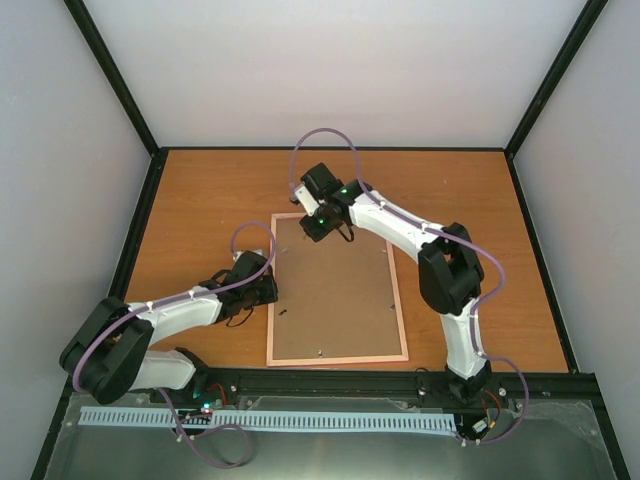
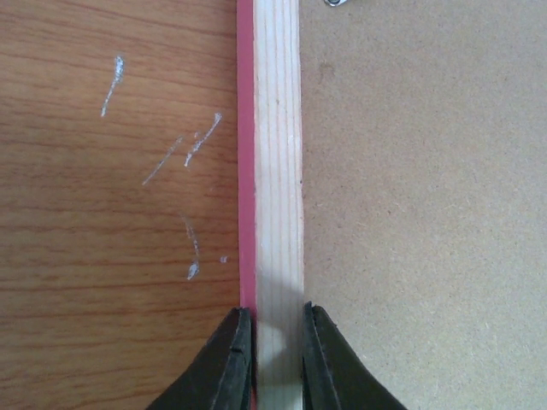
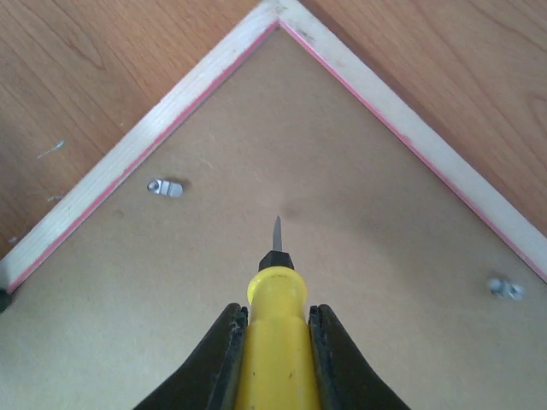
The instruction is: Take the photo out of the frame
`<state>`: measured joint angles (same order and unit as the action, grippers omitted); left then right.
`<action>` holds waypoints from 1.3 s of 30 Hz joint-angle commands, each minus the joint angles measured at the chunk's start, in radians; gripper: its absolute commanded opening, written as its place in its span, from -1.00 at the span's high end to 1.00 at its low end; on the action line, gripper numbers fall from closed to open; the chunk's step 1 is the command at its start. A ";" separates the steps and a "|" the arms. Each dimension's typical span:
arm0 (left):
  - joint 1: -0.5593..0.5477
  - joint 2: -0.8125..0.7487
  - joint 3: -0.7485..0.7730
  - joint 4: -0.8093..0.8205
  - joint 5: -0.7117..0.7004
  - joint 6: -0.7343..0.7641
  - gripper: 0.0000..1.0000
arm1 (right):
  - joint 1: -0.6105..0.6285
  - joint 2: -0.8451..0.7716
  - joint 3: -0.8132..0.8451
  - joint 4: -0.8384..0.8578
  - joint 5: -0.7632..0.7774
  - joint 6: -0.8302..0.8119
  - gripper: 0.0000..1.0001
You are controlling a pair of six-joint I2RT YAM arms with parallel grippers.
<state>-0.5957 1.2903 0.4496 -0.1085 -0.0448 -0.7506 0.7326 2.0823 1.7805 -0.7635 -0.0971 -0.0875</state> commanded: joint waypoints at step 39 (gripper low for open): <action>0.084 0.358 0.548 -0.206 -0.059 0.259 -0.02 | -0.269 -0.821 -0.763 -0.112 -0.513 -0.457 0.95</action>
<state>-0.5209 1.7035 0.9623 -0.2939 -0.0856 -0.4835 0.4599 1.3098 1.0283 -0.8623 -0.5919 -0.5339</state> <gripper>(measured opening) 0.445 0.148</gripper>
